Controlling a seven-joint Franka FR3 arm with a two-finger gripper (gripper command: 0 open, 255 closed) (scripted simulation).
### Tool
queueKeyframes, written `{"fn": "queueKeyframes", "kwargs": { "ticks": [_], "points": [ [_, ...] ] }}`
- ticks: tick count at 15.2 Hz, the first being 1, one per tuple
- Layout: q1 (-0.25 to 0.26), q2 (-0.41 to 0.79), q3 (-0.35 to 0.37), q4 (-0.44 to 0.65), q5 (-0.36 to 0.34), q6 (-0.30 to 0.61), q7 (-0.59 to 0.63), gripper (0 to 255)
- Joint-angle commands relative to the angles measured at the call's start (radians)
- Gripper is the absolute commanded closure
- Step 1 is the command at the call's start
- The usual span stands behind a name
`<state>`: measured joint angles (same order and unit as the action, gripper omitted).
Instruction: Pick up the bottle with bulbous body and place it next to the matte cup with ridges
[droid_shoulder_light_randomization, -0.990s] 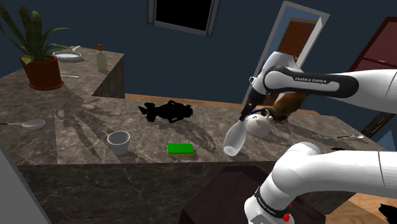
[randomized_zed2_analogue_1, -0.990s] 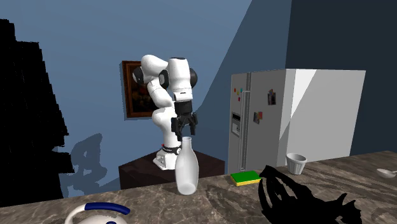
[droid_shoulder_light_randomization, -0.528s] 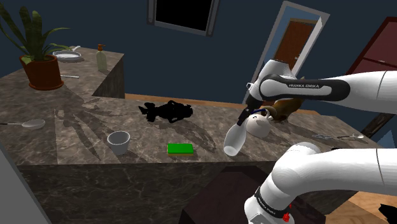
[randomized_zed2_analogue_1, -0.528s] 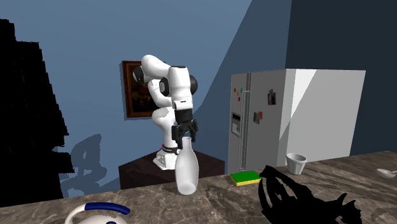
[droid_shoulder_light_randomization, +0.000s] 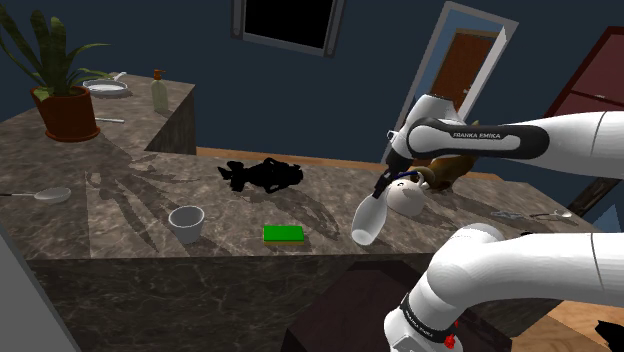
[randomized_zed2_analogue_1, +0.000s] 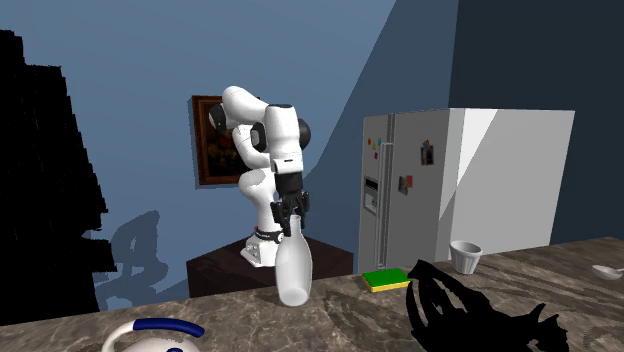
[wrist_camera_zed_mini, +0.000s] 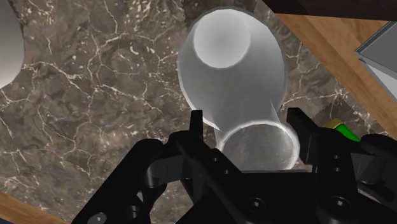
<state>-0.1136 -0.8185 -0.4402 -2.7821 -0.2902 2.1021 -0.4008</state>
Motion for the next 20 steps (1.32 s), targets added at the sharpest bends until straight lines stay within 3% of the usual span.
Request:
{"fn": "queueKeyframes", "kwargs": {
  "ticks": [1,9,20],
  "points": [
    [0.0,0.0,0.0,0.0,0.0,0.0,0.0,255],
    [0.0,0.0,0.0,0.0,0.0,0.0,0.0,255],
    [0.015,-0.039,0.045,0.125,0.038,-0.163,0.003,255]
  ]
}}
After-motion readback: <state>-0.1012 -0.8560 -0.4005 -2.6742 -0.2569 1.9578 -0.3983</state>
